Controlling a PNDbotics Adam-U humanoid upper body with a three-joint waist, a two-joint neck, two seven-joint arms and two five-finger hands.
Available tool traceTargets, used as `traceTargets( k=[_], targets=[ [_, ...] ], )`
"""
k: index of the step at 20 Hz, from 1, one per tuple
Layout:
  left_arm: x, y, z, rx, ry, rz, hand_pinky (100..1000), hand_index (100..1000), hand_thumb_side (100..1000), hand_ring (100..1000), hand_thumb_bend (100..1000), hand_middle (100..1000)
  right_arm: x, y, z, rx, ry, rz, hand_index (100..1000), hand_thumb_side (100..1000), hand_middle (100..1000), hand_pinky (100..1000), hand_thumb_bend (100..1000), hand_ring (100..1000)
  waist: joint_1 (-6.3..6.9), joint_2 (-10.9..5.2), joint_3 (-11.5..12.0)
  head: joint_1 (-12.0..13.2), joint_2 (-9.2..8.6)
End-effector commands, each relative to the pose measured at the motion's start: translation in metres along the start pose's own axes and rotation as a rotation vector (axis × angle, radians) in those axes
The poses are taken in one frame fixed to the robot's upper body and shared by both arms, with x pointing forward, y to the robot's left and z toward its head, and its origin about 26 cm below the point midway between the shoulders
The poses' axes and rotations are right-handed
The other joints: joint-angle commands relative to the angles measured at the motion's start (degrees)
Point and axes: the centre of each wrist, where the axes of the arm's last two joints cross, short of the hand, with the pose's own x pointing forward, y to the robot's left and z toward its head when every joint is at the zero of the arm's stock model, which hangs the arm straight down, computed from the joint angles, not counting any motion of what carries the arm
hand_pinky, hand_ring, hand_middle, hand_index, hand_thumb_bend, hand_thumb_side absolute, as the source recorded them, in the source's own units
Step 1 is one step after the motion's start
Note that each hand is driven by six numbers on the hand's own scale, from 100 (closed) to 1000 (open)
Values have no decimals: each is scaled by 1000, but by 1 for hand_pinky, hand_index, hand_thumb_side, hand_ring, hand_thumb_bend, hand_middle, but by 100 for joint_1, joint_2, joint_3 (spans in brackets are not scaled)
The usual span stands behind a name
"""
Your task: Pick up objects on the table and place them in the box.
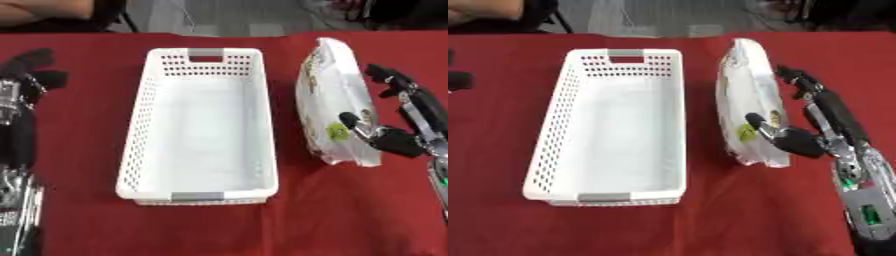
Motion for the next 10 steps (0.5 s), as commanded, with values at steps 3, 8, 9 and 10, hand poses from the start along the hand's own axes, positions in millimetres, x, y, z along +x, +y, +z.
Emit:
traceTargets(
  k=[3, 8, 9, 10],
  targets=[
    [5, 3, -5, -11, -25, -9, 670, 741, 1000, 605, 100, 784, -4, 0, -4, 27, 0, 16, 1000, 727, 879, 729, 546, 874, -4, -74, 5, -49, -44],
    [5, 3, -5, -11, -25, -9, 670, 741, 1000, 606, 100, 784, -10, 9, -4, 62, 17, 15, 1000, 720, 880, 738, 545, 874, -2, -69, 8, -46, -46],
    [5, 3, -5, -11, -25, -9, 670, 741, 1000, 606, 100, 785, -10, 11, -4, 67, 19, 16, 1000, 719, 880, 738, 545, 874, -1, -67, 8, -48, -44],
    [5, 2, -5, -12, -25, -9, 670, 741, 1000, 606, 100, 785, -11, 12, -4, 71, 21, 17, 1000, 719, 880, 739, 544, 874, -1, -67, 7, -49, -44]
  ],
)
